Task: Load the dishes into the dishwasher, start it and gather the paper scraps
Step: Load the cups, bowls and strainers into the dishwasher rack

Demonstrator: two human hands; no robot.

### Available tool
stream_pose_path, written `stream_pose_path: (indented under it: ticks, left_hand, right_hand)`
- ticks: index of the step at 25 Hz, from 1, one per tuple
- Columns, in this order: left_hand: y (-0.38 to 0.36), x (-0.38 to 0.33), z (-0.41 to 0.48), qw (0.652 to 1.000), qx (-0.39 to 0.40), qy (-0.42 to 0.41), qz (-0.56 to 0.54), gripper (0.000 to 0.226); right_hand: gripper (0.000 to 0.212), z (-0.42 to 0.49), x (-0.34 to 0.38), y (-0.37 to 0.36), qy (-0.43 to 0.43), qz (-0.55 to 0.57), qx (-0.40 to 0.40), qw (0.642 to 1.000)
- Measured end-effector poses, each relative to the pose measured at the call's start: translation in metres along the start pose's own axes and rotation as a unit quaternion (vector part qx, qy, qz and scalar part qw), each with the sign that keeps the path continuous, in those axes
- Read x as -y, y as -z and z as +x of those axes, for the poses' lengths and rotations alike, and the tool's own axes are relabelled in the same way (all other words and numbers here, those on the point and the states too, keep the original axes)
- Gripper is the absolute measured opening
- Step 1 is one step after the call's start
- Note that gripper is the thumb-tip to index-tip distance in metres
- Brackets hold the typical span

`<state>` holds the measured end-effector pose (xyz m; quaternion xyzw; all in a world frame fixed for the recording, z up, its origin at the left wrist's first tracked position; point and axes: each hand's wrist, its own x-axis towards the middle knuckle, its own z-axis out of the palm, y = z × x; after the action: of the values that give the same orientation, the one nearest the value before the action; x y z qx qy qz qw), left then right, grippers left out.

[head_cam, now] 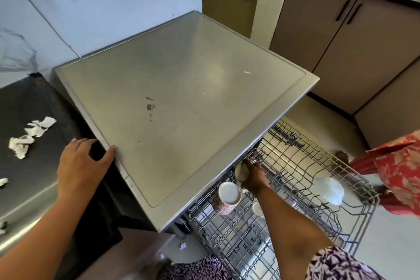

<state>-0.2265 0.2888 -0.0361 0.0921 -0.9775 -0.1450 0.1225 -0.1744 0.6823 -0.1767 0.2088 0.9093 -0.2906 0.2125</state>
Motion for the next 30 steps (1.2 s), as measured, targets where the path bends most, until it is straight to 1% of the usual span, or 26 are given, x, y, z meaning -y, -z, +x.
stream_pose_path:
  ticks: [5, 8, 10, 12, 14, 17, 18, 23, 26, 30]
  left_hand:
    - [-0.004, 0.004, 0.003, 1.000, -0.002, -0.005, 0.011, 0.055]
    - [-0.005, 0.006, 0.004, 1.000, 0.003, -0.006, 0.017, 0.055]
    - [-0.006, 0.007, 0.005, 1.000, 0.004, -0.008, 0.022, 0.056]
    - [-0.007, 0.008, 0.006, 1.000, 0.005, -0.010, 0.026, 0.056]
    - [-0.008, 0.008, 0.007, 1.000, 0.004, -0.014, 0.027, 0.055]
    - [-0.009, 0.010, 0.007, 0.999, 0.003, -0.018, 0.028, 0.055]
    - [-0.009, 0.011, 0.008, 0.999, 0.003, -0.018, 0.028, 0.055]
    - [-0.010, 0.013, 0.008, 1.000, 0.003, -0.020, 0.022, 0.056]
    - [-0.010, 0.011, 0.007, 1.000, -0.005, -0.015, 0.019, 0.056]
    - [-0.012, 0.015, 0.010, 1.000, 0.003, -0.020, 0.022, 0.058]
  right_hand:
    - [0.087, 0.008, -0.019, -0.003, 0.030, -0.004, 0.017, 0.999]
    - [0.085, 0.008, -0.029, -0.011, 0.050, -0.061, 0.028, 0.996]
    - [0.085, 0.008, -0.033, -0.020, 0.055, -0.096, 0.018, 0.994]
    - [0.087, 0.011, -0.034, -0.027, 0.054, -0.127, 0.012, 0.990]
    - [0.090, 0.015, -0.033, -0.026, 0.050, -0.138, 0.029, 0.989]
    - [0.097, 0.028, -0.039, -0.024, 0.061, -0.096, 0.068, 0.991]
    - [0.100, 0.031, -0.043, -0.025, 0.061, -0.079, 0.067, 0.993]
    - [0.104, -0.002, -0.049, -0.032, -0.006, 0.010, 0.019, 1.000]
    - [0.107, -0.018, -0.056, -0.042, -0.011, 0.044, -0.003, 0.999]
    - [0.107, -0.032, -0.052, -0.040, -0.017, 0.077, -0.009, 0.997]
